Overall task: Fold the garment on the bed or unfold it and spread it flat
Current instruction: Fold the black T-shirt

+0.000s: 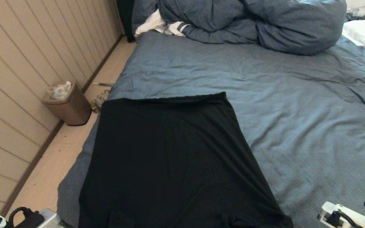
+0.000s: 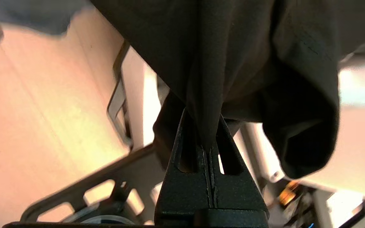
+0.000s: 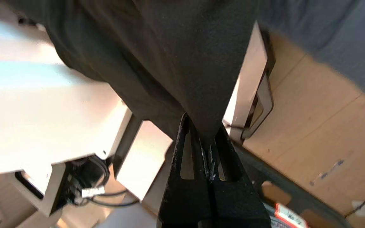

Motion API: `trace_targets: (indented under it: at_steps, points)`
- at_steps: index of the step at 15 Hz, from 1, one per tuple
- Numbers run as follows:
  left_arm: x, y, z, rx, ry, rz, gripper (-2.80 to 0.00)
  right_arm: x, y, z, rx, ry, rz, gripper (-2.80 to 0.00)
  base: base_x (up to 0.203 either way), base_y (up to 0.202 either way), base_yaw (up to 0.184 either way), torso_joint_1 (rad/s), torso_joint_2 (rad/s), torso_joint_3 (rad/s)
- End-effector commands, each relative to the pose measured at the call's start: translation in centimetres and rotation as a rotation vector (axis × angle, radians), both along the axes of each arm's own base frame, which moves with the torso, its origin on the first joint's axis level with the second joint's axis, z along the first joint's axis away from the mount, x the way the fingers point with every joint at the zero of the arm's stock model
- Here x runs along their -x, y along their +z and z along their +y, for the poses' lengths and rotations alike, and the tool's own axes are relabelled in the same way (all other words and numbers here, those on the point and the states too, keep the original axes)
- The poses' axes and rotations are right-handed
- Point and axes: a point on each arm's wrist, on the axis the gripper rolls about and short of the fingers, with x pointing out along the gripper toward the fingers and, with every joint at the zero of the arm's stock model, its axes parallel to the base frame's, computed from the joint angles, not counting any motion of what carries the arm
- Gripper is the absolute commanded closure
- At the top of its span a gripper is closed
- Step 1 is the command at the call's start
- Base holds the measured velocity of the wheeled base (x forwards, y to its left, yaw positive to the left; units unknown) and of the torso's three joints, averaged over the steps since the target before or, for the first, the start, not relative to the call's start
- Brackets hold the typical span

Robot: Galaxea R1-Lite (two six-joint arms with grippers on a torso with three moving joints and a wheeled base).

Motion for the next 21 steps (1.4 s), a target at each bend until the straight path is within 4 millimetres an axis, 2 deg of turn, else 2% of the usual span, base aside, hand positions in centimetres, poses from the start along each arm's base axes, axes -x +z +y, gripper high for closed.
trace_targets:
  at_steps: [1, 4, 7, 10, 14, 18, 21]
  points:
    - [-0.3, 1.5, -0.2, 0.049, 0.016, -0.044, 0.00, -0.3, 0.9, 0.0, -0.014, -0.009, -0.036, 0.00, 0.000, 0.000, 0.000, 0.000, 0.00, 0.000]
    - [-2.3, 4.9, -0.8, 0.110, 0.114, -0.119, 0.00, -2.7, 2.9, 0.9, -0.024, -0.017, -0.077, 0.00, 0.000, 0.000, 0.000, 0.000, 0.00, 0.000]
    - [-5.9, 6.4, -1.6, 0.088, 0.189, -0.126, 0.00, -6.8, 4.4, 2.0, -0.024, -0.048, -0.084, 0.00, 0.000, 0.000, 0.000, 0.000, 0.00, 0.000]
    - [-10.4, 6.3, -2.0, 0.065, 0.247, -0.095, 0.00, -11.7, 5.4, 3.0, -0.026, -0.082, -0.095, 0.00, 0.000, 0.000, 0.000, 0.000, 0.00, 0.000]
    - [-17.0, 6.6, -2.1, 0.142, 0.275, -0.095, 0.00, -18.2, 5.3, 4.4, -0.028, -0.101, -0.100, 0.00, 0.000, 0.000, 0.000, 0.000, 0.00, 0.000]
    - [-22.1, 5.2, -3.5, 0.143, 0.275, -0.074, 0.00, -23.2, 4.4, 5.8, -0.033, -0.101, -0.106, 0.00, 0.000, 0.000, 0.000, 0.000, 0.00, 0.000]
    - [-25.2, 4.8, -4.1, 0.157, 0.283, -0.102, 0.00, -25.8, 4.1, 6.4, -0.041, -0.109, -0.127, 0.00, 0.000, 0.000, 0.000, 0.000, 0.00, 0.000]
